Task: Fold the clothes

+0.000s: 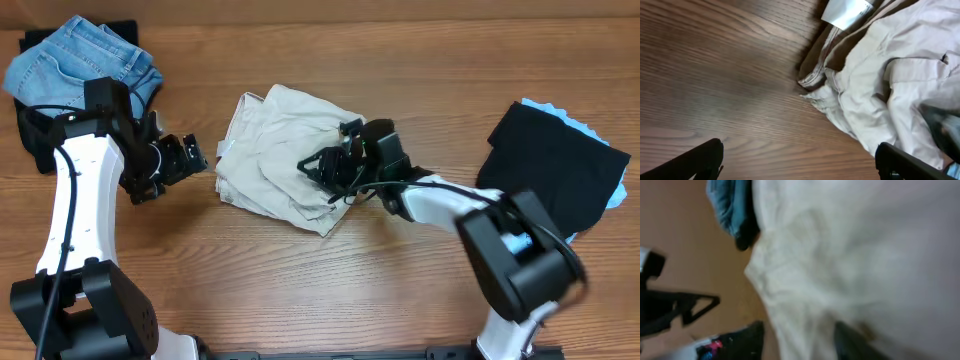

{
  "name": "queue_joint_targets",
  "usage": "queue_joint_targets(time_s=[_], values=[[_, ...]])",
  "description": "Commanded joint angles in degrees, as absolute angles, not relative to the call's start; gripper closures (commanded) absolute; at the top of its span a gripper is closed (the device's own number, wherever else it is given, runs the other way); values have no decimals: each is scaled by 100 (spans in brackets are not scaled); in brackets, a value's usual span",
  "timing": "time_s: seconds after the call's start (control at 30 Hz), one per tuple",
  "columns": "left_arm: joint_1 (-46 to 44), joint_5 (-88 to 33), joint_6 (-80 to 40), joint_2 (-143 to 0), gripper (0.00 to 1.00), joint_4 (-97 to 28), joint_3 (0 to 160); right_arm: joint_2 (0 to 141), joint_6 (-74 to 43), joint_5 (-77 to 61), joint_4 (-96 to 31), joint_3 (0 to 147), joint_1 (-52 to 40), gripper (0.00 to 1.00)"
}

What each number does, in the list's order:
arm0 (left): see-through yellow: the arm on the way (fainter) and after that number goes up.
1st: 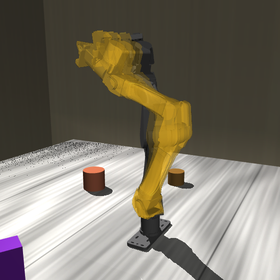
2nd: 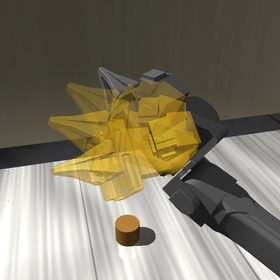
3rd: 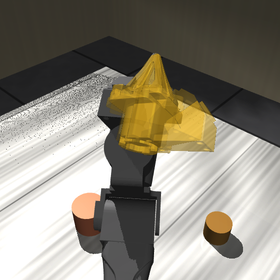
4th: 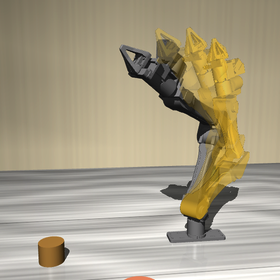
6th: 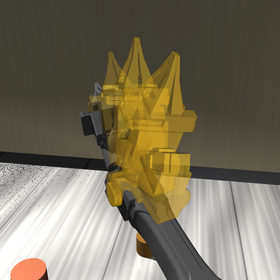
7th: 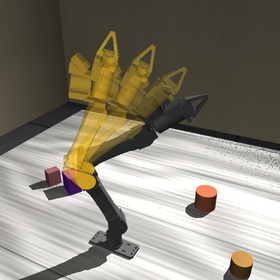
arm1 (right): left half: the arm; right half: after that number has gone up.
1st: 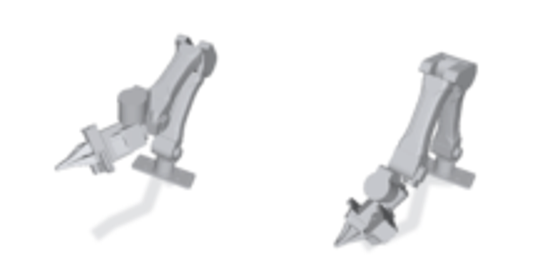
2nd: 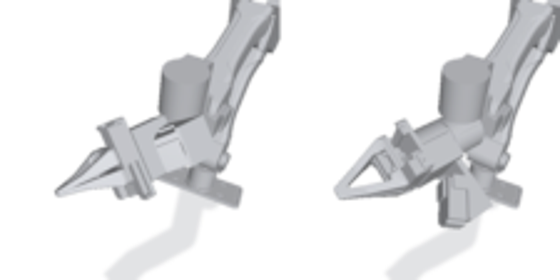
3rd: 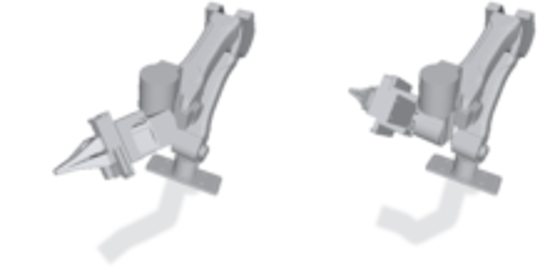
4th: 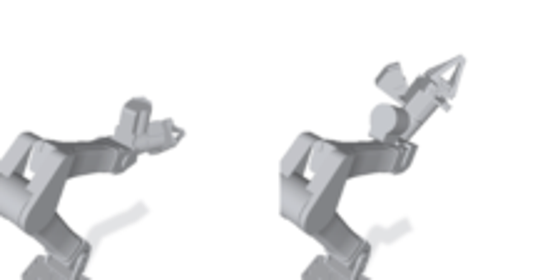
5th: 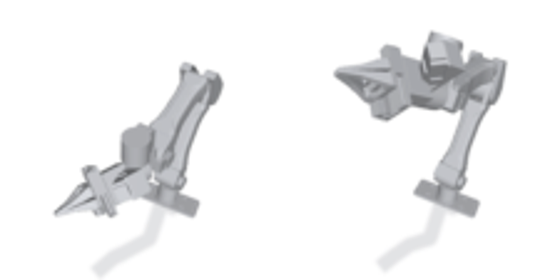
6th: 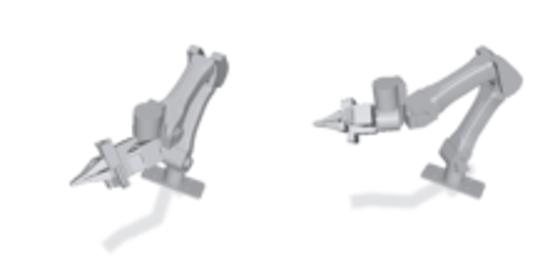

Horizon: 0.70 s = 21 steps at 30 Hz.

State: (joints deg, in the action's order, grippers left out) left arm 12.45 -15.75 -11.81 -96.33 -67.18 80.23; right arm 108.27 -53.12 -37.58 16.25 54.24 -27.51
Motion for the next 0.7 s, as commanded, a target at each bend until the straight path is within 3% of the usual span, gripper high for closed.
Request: queue_joint_targets(time_s=[0.0, 0.03, 0.27, 0.47, 0.67], values=[[1219, -1660, -1131, -9590, 0, -6488, 8040, 9467, -4829, -3868, 1203, 5450, -2445, 12], [1219, -1660, -1133, -9590, 0, -6348, 8038, 9096, -4512, -3865, 760, 5450, -2279, 0], [921, -2287, -1059, -9996, 0, -5527, 8029, 8678, -3701, -2770, -2412, 5448, -1323, 0], [604, -3385, -1024, -11139, 0, -4060, 8029, 8678, -3701, -2206, -2532, 5443, -1310, 0], [504, -3485, -1022, -12206, 0, -2969, 8031, 8680, -3551, -2165, -2497, 5441, -1310, 0]])
